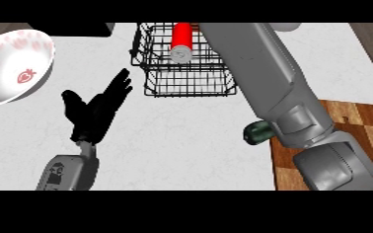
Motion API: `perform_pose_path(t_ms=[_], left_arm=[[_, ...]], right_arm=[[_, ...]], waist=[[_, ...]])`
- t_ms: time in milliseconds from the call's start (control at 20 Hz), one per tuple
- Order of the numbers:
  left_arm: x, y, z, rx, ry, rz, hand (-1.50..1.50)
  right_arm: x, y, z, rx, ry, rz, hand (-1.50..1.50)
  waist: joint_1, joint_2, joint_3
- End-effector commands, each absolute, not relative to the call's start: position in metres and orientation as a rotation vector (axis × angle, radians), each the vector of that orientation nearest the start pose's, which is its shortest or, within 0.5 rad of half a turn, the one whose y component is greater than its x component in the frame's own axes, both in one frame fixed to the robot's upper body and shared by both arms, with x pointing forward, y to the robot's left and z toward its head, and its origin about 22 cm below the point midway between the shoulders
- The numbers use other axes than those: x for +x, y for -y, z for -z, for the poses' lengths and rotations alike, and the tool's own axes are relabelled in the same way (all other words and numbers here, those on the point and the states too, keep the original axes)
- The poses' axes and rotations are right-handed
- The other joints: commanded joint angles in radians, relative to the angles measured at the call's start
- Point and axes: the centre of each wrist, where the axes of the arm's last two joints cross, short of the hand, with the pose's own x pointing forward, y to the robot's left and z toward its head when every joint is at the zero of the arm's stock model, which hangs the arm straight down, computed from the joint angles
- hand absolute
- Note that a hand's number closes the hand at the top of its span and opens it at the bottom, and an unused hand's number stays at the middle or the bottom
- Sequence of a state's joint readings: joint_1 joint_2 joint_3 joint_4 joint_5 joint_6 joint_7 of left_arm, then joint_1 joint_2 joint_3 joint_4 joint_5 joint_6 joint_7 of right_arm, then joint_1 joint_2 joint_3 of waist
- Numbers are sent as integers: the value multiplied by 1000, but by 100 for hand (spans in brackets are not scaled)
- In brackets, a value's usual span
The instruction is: Pick the can from the cutting board and place it in the tiered basket
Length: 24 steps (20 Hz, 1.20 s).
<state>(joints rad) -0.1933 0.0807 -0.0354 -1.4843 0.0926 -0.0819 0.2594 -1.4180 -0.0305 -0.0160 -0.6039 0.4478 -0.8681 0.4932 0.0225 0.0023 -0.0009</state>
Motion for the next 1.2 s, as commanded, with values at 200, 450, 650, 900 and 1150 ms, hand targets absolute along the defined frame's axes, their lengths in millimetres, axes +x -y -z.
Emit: perform_pose_path(t_ms=[200, 450, 650, 900, 1150], left_arm=[[279, -236, -27, -77, 1370, 83, 0], [266, -248, -12, -56, 1364, 69, 0], [267, -252, -13, -38, 1360, 69, 0], [263, -266, -18, -16, 1367, 54, 0], [277, -252, -18, -40, 1385, 61, 0]], right_arm=[[430, 106, -224, -683, 1654, 129, -150], [398, 150, -225, -629, 1664, -19, -150], [367, 205, -233, -616, 1657, -89, -150], [308, 260, -252, -592, 1649, -110, -150], [241, 312, -263, -621, 1658, -84, -150]], waist=[[-83, -28, 3], [-109, -34, 3], [-127, -33, 3], [-127, -34, 3], [-113, -18, 3]])
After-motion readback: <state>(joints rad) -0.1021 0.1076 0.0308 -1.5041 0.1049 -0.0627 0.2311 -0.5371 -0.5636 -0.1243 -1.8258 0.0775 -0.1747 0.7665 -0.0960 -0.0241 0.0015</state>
